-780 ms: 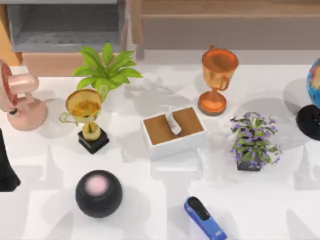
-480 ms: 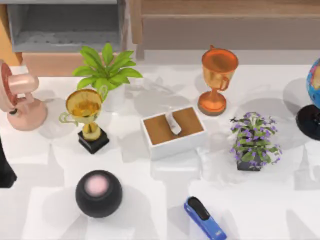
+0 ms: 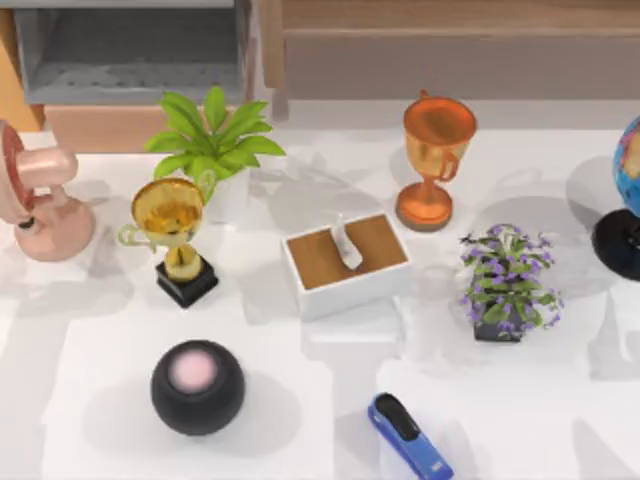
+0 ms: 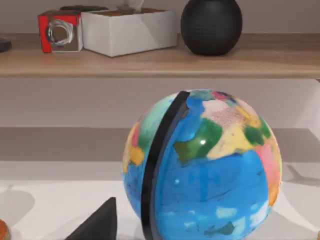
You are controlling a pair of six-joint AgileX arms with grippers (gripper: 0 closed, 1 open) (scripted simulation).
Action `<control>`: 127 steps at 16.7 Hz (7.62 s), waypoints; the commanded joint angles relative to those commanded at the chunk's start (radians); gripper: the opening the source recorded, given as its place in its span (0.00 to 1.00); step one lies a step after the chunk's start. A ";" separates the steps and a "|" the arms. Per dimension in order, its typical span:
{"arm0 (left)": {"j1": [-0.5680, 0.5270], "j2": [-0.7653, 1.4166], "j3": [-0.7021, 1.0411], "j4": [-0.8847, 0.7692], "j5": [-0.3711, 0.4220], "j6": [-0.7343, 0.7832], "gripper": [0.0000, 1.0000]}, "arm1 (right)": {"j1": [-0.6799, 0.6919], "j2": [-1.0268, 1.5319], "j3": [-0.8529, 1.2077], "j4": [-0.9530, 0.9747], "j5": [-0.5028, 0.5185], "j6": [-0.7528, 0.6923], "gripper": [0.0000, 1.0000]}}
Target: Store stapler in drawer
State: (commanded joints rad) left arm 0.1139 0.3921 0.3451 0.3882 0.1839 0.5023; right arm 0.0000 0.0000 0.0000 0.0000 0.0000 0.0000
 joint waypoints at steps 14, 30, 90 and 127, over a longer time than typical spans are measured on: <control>0.242 1.403 0.583 0.621 0.241 0.856 1.00 | 0.000 0.000 0.000 0.000 0.000 0.000 1.00; 0.299 1.892 0.765 0.779 0.276 1.082 1.00 | 0.000 0.000 0.000 0.000 0.000 0.000 1.00; 0.439 1.729 0.356 0.994 0.414 1.086 0.00 | 0.000 0.000 0.000 0.000 0.000 0.000 1.00; 0.567 1.643 0.139 1.120 0.542 1.093 1.00 | 0.000 0.000 0.000 0.000 0.000 0.000 1.00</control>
State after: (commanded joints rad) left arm 0.6806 2.0348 0.4840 1.5080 0.7256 1.5956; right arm 0.0000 0.0000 0.0000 0.0000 0.0000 0.0000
